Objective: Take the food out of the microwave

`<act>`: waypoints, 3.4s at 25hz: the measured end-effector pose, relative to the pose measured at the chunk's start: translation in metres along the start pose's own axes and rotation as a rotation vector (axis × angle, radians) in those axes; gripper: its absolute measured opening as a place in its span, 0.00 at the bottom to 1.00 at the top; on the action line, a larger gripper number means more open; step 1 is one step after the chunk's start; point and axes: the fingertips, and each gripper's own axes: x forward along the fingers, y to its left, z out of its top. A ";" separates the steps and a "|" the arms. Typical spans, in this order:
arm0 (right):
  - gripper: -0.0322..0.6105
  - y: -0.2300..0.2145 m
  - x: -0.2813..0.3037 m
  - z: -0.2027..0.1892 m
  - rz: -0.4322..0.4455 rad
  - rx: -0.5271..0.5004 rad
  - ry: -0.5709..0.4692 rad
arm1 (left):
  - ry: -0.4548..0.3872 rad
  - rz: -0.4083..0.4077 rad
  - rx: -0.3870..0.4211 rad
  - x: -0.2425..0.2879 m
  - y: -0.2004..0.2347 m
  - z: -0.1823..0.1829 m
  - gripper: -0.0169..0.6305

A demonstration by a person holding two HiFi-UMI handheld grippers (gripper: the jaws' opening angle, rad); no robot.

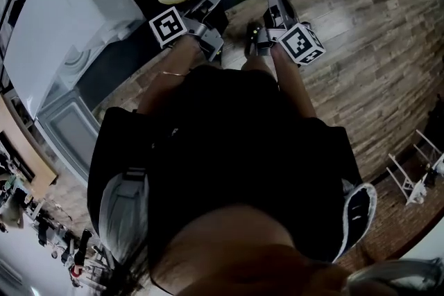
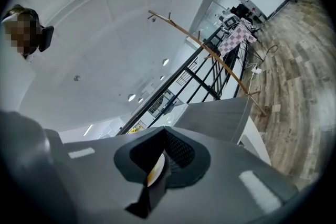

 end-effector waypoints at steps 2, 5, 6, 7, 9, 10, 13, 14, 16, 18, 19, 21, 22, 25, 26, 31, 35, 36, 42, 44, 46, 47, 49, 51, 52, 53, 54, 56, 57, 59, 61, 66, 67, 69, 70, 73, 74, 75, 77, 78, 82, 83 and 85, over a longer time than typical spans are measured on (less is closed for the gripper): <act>0.05 -0.007 0.008 0.005 0.017 -0.002 0.038 | -0.034 0.014 -0.005 0.008 0.005 0.002 0.04; 0.05 -0.014 0.025 0.012 0.049 -0.007 0.096 | -0.094 0.027 -0.011 0.017 0.008 0.008 0.05; 0.05 -0.016 0.030 0.013 0.059 -0.006 0.112 | -0.116 0.027 -0.021 0.019 0.010 0.011 0.04; 0.05 -0.017 0.036 0.013 0.068 -0.004 0.127 | -0.138 0.028 -0.032 0.021 0.011 0.013 0.04; 0.05 -0.020 0.046 0.013 0.089 -0.004 0.157 | -0.175 0.030 -0.037 0.023 0.015 0.018 0.04; 0.05 -0.021 0.051 0.014 0.101 -0.006 0.170 | -0.191 0.031 -0.031 0.024 0.016 0.021 0.04; 0.05 -0.023 0.063 0.022 0.140 -0.014 0.204 | -0.237 0.032 -0.009 0.031 0.014 0.025 0.04; 0.05 -0.023 0.067 0.024 0.153 -0.014 0.216 | -0.254 0.029 -0.007 0.034 0.013 0.026 0.05; 0.05 -0.025 0.074 0.028 0.180 -0.012 0.240 | -0.291 0.025 -0.004 0.039 0.011 0.028 0.05; 0.05 -0.026 0.080 0.031 0.209 -0.014 0.267 | -0.325 0.023 0.000 0.042 0.011 0.029 0.04; 0.05 -0.026 0.083 0.032 0.224 -0.016 0.280 | -0.342 0.022 0.003 0.044 0.011 0.029 0.05; 0.05 -0.027 0.087 0.035 0.253 -0.021 0.305 | -0.373 0.019 0.012 0.046 0.011 0.030 0.05; 0.05 -0.028 0.089 0.036 0.265 -0.023 0.314 | -0.386 0.016 0.016 0.048 0.010 0.029 0.05; 0.05 -0.031 0.090 0.040 0.288 -0.031 0.339 | -0.417 0.014 0.014 0.051 0.013 0.025 0.05; 0.05 -0.032 0.091 0.040 0.291 -0.032 0.345 | -0.424 0.015 0.013 0.052 0.014 0.025 0.05; 0.05 -0.038 0.091 0.041 0.281 -0.019 0.355 | -0.451 0.005 -0.018 0.056 0.020 0.022 0.05; 0.05 -0.042 0.091 0.038 0.275 -0.009 0.375 | -0.454 0.006 -0.039 0.055 0.026 0.021 0.05; 0.05 -0.044 0.092 0.036 0.271 -0.004 0.379 | -0.452 0.004 -0.046 0.056 0.028 0.022 0.05; 0.05 -0.052 0.096 0.026 0.255 0.004 0.403 | -0.441 0.049 -0.070 0.053 0.044 0.022 0.05; 0.05 -0.052 0.098 0.023 0.250 0.008 0.405 | -0.438 0.060 -0.081 0.051 0.049 0.022 0.05; 0.05 -0.054 0.099 0.021 0.244 0.011 0.408 | -0.448 0.070 -0.093 0.048 0.056 0.025 0.05; 0.05 -0.054 0.099 0.022 0.241 0.014 0.406 | -0.450 0.078 -0.097 0.046 0.059 0.026 0.05; 0.05 -0.055 0.100 0.023 0.235 0.015 0.399 | -0.446 0.093 -0.099 0.045 0.065 0.029 0.05; 0.05 -0.058 0.100 0.023 0.222 0.009 0.394 | -0.443 0.102 -0.100 0.044 0.069 0.032 0.05; 0.05 -0.059 0.100 0.023 0.215 0.006 0.393 | -0.446 0.105 -0.102 0.043 0.071 0.033 0.05; 0.05 -0.060 0.100 0.023 0.208 0.004 0.392 | -0.450 0.109 -0.105 0.042 0.072 0.035 0.05; 0.05 -0.061 0.099 0.023 0.204 0.006 0.391 | -0.453 0.114 -0.107 0.041 0.074 0.036 0.05; 0.05 -0.062 0.098 0.024 0.196 0.013 0.387 | -0.451 0.127 -0.106 0.040 0.077 0.038 0.05; 0.05 -0.063 0.098 0.024 0.193 0.015 0.384 | -0.448 0.133 -0.105 0.041 0.078 0.039 0.05; 0.05 -0.063 0.099 0.025 0.190 0.018 0.377 | -0.444 0.139 -0.101 0.041 0.080 0.041 0.05; 0.05 -0.063 0.098 0.028 0.184 0.023 0.364 | -0.443 0.145 -0.096 0.042 0.082 0.043 0.05; 0.05 -0.060 0.096 0.035 0.181 0.034 0.338 | -0.432 0.182 -0.065 0.045 0.084 0.045 0.05; 0.05 -0.061 0.096 0.036 0.176 0.033 0.334 | -0.430 0.203 -0.053 0.044 0.085 0.046 0.05; 0.05 -0.062 0.095 0.038 0.165 0.025 0.326 | -0.420 0.255 -0.033 0.041 0.091 0.046 0.05; 0.05 -0.063 0.095 0.039 0.162 0.022 0.323 | -0.413 0.275 -0.022 0.041 0.092 0.046 0.05; 0.05 -0.063 0.094 0.040 0.157 0.026 0.318 | -0.395 0.312 0.021 0.041 0.091 0.048 0.05; 0.05 -0.064 0.094 0.040 0.157 0.030 0.318 | -0.391 0.328 0.039 0.041 0.091 0.048 0.05; 0.05 -0.063 0.094 0.039 0.159 0.034 0.318 | -0.385 0.344 0.054 0.041 0.091 0.048 0.05; 0.05 -0.061 0.094 0.039 0.168 0.038 0.319 | -0.374 0.368 0.069 0.041 0.092 0.049 0.06; 0.05 -0.060 0.093 0.039 0.170 0.035 0.319 | -0.368 0.375 0.070 0.041 0.093 0.049 0.08; 0.05 -0.058 0.092 0.041 0.175 0.026 0.316 | -0.333 0.400 0.076 0.043 0.094 0.046 0.22; 0.05 -0.057 0.092 0.041 0.176 0.023 0.315 | -0.330 0.408 0.075 0.042 0.095 0.046 0.22; 0.05 -0.056 0.091 0.041 0.178 0.012 0.315 | -0.326 0.426 0.075 0.042 0.096 0.046 0.24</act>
